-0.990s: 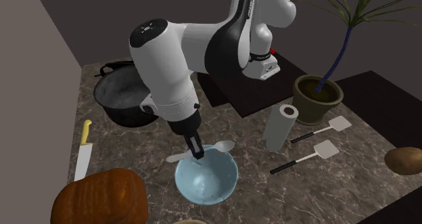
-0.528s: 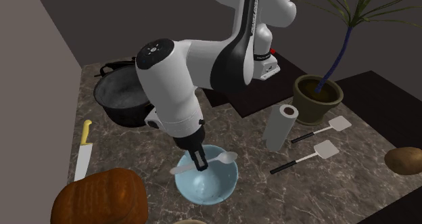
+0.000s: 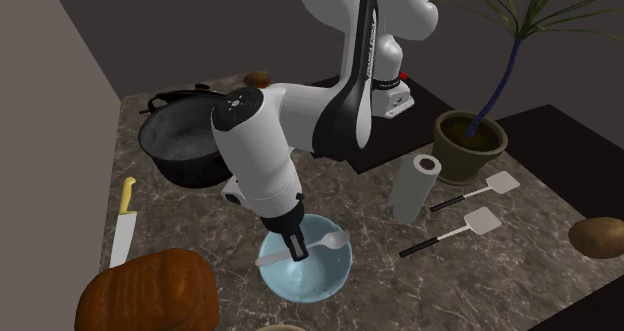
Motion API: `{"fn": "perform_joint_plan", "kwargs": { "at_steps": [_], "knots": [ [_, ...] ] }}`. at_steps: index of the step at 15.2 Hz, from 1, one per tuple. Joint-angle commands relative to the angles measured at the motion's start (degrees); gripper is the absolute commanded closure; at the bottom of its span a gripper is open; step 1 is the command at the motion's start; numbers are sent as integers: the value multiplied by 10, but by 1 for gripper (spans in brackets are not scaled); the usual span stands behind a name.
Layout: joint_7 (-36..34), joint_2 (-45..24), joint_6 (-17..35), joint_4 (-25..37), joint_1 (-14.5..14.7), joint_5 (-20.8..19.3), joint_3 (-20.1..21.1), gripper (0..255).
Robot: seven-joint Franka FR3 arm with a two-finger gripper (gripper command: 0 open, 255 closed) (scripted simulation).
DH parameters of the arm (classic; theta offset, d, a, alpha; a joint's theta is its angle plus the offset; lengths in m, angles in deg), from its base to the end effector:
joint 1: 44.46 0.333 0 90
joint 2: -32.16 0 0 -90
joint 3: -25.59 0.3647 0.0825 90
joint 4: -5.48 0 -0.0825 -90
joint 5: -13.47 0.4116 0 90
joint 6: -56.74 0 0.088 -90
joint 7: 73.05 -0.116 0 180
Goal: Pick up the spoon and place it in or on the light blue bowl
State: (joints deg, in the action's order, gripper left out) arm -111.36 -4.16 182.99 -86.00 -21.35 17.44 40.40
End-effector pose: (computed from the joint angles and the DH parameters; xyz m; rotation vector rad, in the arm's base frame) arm 0.6026 0.4365 0.2856 -2.9735 0.1427 0.2024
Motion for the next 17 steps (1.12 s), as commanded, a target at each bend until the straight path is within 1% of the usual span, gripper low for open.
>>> {"fn": "perform_joint_plan", "kwargs": {
  "at_steps": [1, 9, 10, 15, 17],
  "knots": [
    [2, -12, 11, 1, 1, -2, -1, 255],
    [2, -12, 11, 1, 1, -2, -1, 255],
    [2, -12, 11, 1, 1, -2, -1, 0],
    [2, -12, 11, 1, 1, -2, -1, 0],
    [3, 8, -16, 8, -5, 1, 0, 0]
  ]
}}
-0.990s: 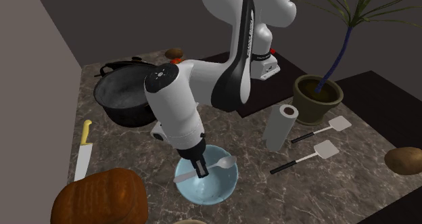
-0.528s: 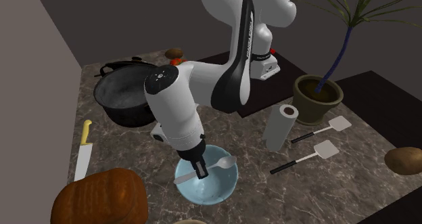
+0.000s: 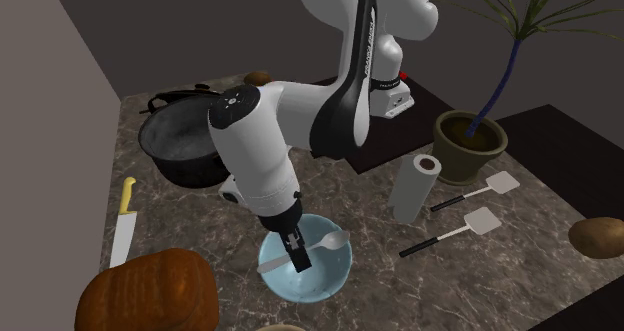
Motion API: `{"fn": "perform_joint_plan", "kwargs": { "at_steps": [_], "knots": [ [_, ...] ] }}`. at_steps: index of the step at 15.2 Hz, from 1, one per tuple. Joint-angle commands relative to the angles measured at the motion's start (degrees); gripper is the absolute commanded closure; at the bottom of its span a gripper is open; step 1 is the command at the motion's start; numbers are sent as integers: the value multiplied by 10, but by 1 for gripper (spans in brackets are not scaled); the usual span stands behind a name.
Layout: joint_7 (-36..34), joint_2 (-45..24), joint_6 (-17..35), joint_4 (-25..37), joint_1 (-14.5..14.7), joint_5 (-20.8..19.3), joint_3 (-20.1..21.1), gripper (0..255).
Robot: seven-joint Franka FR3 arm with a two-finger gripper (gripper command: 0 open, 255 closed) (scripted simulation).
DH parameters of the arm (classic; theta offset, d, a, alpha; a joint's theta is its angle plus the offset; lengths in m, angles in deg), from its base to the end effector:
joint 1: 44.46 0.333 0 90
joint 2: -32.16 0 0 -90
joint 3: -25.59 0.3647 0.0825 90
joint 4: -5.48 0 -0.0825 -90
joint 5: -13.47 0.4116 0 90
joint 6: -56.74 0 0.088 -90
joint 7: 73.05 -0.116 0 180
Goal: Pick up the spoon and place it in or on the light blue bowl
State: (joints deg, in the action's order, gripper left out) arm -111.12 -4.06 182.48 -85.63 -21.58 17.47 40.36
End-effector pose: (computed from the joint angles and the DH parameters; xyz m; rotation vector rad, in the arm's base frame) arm 0.6055 0.4341 0.2890 -2.9734 0.1426 0.2023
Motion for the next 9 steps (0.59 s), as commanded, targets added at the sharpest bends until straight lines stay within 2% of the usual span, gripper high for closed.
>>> {"fn": "perform_joint_plan", "kwargs": {
  "at_steps": [1, 9],
  "knots": [
    [1, 17, -26, 9, -5, 2, 1, 0],
    [2, 24, -37, 13, -7, 3, 2, 0]
  ]
}}
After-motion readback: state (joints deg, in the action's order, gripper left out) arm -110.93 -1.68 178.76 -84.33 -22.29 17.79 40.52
